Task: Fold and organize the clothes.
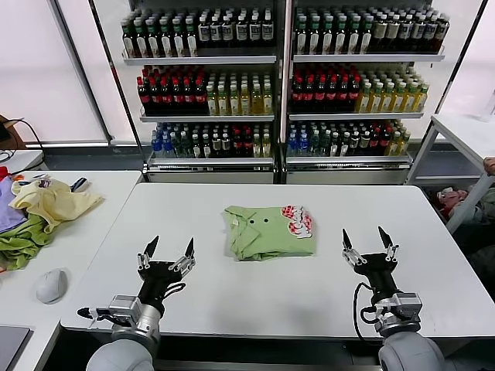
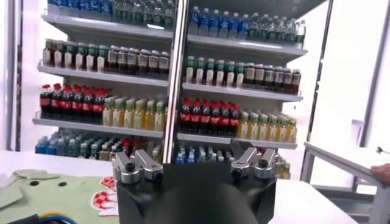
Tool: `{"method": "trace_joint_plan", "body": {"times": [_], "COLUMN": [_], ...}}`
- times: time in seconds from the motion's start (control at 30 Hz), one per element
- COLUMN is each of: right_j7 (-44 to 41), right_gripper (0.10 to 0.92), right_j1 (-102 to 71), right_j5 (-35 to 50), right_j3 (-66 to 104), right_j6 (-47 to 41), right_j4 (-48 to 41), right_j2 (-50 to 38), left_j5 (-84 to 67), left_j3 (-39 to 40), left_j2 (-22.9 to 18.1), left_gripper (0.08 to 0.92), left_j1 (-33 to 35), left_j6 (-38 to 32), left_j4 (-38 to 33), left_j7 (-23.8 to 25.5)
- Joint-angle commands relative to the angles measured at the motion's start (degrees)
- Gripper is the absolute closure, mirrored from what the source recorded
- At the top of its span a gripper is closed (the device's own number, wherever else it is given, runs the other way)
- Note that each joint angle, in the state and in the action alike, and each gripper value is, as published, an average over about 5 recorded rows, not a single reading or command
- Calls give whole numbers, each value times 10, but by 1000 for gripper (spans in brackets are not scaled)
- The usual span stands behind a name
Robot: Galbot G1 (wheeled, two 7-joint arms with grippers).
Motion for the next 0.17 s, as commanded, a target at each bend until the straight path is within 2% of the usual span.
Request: {"method": "trace_joint_plan", "body": {"times": [0.03,0.17], "right_j7": [14,19], "right_gripper": [203,203], "right_j1": [-7,-6], "right_j5": [-15,-17], "right_j3": [3,2], "right_j6": [1,3], "right_j4": [6,6], "right_j2": [3,3], "left_j5": [1,3], "left_j3": [-1,-3], "left_j2": [1,1], "left_gripper": [177,177], "left_j1": [-1,1], "left_j6": [-2,-4], "left_j4": [1,1], "left_j7": [6,10]}}
